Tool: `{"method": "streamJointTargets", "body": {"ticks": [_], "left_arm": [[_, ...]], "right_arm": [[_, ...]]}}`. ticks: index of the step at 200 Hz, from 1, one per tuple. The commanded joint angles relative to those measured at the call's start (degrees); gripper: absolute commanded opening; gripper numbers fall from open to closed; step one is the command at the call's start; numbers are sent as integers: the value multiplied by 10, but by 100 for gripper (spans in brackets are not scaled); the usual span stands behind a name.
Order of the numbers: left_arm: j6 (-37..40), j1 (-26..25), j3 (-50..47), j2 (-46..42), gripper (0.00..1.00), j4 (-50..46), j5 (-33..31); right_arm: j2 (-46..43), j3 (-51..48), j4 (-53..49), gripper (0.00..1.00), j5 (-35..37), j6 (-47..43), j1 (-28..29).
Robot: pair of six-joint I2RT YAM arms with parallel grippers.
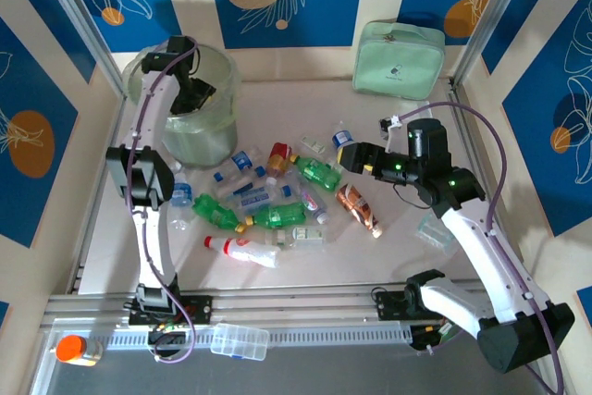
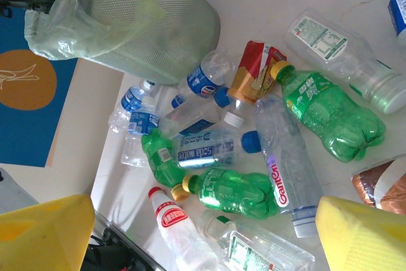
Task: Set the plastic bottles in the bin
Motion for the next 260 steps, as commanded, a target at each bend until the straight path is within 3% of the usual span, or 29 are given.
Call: {"method": "streamJointTargets", "body": {"ticks": [1,63,114,127,160,181,209,260], "left_arm": [[20,5,29,-68,76,-22,-12],[85,-6,4,-189,77,6,-23],[193,-90,-134,-348,77,51,-108],[229,-117,-207,-402,76,84,-66],[317,-180,-486,-589,76,282,74],[329,-200,-584,-651,77,304,122],[333,-203,-676,-689,76,272,142],[341,-203,-780,-777,76,238,78]], "right_arm": [[1,30,-22,90,4,-19,2],[13,57,-60,89,16,-41,11],[-12,39,-56,90,107,-57,69],[-3,41,-70,88,116,-72,82],[26,39,-125,85,144,-97,110],[36,27,-147,83,170,-107,143],[72,29,-183,82,195,-127,213],[177,58,-217,82,215,-199,358]]}}
